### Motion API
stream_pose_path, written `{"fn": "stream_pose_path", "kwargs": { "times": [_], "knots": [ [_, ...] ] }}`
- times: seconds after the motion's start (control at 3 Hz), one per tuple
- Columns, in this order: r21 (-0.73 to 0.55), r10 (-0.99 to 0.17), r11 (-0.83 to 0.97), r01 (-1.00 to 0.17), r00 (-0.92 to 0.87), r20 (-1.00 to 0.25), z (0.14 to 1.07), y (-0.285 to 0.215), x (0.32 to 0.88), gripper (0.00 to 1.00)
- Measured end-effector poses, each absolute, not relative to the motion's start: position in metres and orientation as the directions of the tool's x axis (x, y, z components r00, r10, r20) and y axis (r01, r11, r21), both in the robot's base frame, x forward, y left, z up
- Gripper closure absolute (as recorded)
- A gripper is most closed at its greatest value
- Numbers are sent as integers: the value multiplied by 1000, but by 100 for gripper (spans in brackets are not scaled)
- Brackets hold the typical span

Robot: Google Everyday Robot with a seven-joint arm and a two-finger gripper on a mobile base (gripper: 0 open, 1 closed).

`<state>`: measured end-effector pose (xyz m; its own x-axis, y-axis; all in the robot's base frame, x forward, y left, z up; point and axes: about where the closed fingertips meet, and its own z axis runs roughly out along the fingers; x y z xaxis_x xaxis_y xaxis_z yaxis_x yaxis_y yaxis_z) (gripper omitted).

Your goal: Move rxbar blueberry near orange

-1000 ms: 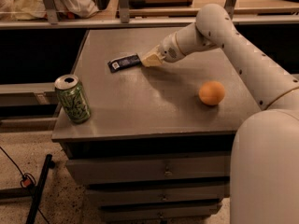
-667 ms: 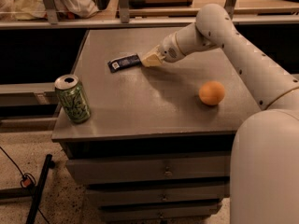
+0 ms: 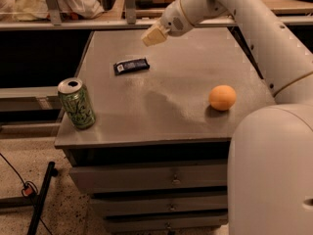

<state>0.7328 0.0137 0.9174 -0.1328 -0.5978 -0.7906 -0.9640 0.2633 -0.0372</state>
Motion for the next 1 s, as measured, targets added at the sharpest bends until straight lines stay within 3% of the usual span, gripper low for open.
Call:
{"fn": "stream_pose_path", "kwargs": {
  "times": [0.33,0.67,1.0],
  "knots": [
    [-50,-614,246,-968,-116,-781,942,18,729,100],
    [-55,-667,253,-966,-133,-733,940,20,731,84],
    [-82,-729,272,-959,-149,-669,932,16,736,61]
  ]
}}
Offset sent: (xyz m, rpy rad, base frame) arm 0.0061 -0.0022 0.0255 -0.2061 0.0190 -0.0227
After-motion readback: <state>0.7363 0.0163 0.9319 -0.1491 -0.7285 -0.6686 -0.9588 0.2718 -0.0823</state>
